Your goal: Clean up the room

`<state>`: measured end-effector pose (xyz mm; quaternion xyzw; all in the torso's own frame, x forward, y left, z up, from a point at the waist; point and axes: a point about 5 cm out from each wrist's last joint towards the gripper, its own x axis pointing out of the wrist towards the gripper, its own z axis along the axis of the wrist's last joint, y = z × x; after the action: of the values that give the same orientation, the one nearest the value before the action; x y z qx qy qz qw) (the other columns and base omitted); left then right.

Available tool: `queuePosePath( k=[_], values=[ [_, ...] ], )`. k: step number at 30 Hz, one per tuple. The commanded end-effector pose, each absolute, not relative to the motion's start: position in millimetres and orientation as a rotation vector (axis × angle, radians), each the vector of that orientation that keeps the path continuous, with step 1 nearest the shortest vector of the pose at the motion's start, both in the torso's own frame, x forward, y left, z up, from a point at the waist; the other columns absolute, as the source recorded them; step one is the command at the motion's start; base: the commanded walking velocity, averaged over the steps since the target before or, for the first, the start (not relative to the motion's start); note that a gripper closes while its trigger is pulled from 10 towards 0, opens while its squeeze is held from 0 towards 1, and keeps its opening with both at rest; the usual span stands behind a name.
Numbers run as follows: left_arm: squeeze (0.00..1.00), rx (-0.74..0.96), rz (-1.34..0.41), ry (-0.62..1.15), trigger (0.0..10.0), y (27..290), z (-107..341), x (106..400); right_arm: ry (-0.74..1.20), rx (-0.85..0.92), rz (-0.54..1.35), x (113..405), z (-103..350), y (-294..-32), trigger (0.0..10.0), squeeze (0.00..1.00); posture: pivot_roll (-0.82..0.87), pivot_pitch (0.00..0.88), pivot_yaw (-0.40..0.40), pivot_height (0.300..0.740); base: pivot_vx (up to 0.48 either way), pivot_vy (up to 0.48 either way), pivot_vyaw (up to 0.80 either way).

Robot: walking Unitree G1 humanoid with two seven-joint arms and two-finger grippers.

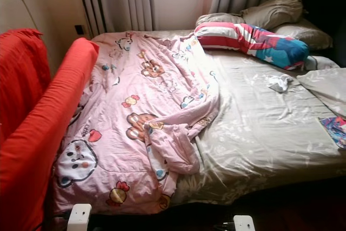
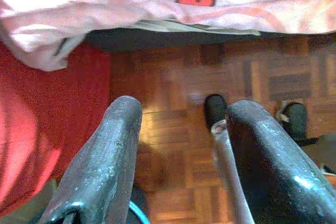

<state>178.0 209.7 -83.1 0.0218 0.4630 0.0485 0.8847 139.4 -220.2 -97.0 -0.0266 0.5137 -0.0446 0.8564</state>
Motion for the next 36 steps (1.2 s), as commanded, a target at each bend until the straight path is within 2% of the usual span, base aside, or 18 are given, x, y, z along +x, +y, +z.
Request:
queuePosePath(
  k=[1,5,10,17,28,36],
  values=[
    [0.0,0.037,0.117,0.964,10.0,210.4,-82.8,178.7,1.074,-0.077,-0.08,140.7,-96.0,-221.8,10.0,0.0,-0.09,0.0,-0.058,0.74,0.0,0.0,0.0],
    [0.0,0.037,0.109,0.973,10.0,212.0,-82.9,178.1,1.063,-0.104,-0.092,141.6,-95.7,-221.6,10.0,0.0,-0.09,0.0,-0.044,0.74,0.0,0.0,0.0],
    [0.0,0.045,0.1,0.974,10.0,215.0,-82.4,177.9,1.056,-0.101,-0.101,141.5,-96.1,-219.1,10.0,0.0,-0.1,0.0,-0.033,0.74,0.0,0.0,0.72],
    [0.0,0.067,0.078,0.978,10.0,216.2,-82.0,178.1,1.054,-0.057,-0.117,140.4,-96.9,-216.9,10.0,0.0,-0.1,0.0,-0.026,0.74,0.277,0.0,0.08],
    [0.0,0.063,0.086,0.976,10.0,215.8,-82.1,178.1,1.06,-0.099,-0.076,141.5,-96.5,-217.3,10.0,0.0,-0.1,0.0,-0.032,0.74,0.287,0.0,0.0],
    [0.0,0.058,0.084,0.97,10.0,215.3,-81.8,178.7,1.044,-0.078,-0.099,142.1,-96.0,-217.6,10.0,0.0,-0.1,0.0,-0.03,0.74,0.206,0.0,0.44]
  ],
)
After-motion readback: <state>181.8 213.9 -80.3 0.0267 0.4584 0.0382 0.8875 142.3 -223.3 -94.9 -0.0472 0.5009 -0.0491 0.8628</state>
